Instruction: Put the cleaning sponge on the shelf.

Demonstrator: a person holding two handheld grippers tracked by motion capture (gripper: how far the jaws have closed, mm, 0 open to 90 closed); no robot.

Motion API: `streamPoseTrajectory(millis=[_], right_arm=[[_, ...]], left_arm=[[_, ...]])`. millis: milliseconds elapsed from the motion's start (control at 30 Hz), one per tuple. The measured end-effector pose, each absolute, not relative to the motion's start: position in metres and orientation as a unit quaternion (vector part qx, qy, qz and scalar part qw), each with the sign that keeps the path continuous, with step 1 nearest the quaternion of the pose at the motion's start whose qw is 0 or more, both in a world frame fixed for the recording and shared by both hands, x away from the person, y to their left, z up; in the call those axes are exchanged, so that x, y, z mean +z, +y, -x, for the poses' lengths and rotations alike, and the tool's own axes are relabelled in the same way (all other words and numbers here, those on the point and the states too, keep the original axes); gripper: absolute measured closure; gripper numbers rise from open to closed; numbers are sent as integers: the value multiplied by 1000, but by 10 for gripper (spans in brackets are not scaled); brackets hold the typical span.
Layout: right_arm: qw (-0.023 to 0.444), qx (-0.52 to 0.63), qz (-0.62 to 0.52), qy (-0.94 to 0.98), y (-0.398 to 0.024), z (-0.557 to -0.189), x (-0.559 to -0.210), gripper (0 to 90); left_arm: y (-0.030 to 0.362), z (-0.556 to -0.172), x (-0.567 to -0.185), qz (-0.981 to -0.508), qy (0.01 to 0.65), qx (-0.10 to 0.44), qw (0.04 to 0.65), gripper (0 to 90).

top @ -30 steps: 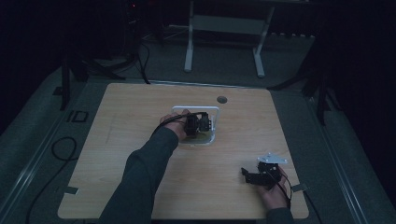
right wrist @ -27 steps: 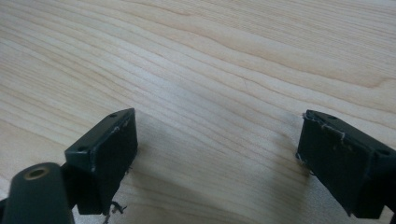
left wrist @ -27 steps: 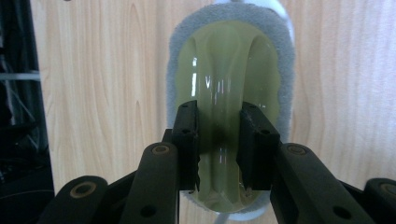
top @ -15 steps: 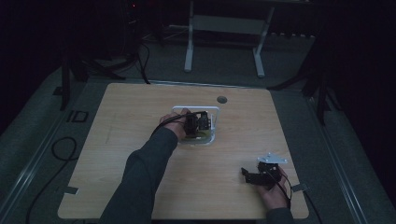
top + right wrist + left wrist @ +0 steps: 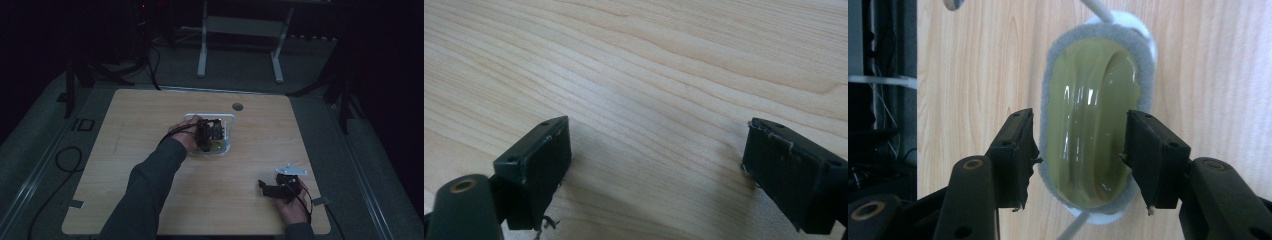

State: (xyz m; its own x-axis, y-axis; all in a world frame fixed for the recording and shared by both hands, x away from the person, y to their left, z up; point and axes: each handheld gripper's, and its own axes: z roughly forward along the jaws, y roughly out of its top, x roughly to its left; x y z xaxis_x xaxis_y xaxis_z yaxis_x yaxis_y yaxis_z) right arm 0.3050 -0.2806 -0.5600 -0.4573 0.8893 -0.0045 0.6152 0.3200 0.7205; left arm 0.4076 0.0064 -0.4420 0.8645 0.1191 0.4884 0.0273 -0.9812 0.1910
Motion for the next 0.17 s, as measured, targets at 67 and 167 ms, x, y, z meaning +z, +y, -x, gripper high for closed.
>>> streamPoseTrajectory(millis=[67, 167], right_arm=[[206, 333, -479, 786, -281, -305, -560, 116], [206, 333, -478, 786, -281, -305, -560, 116]], left_arm=[[9, -404, -437, -960, 42, 258, 101, 439], [15, -394, -430, -956, 47, 267, 116, 437]])
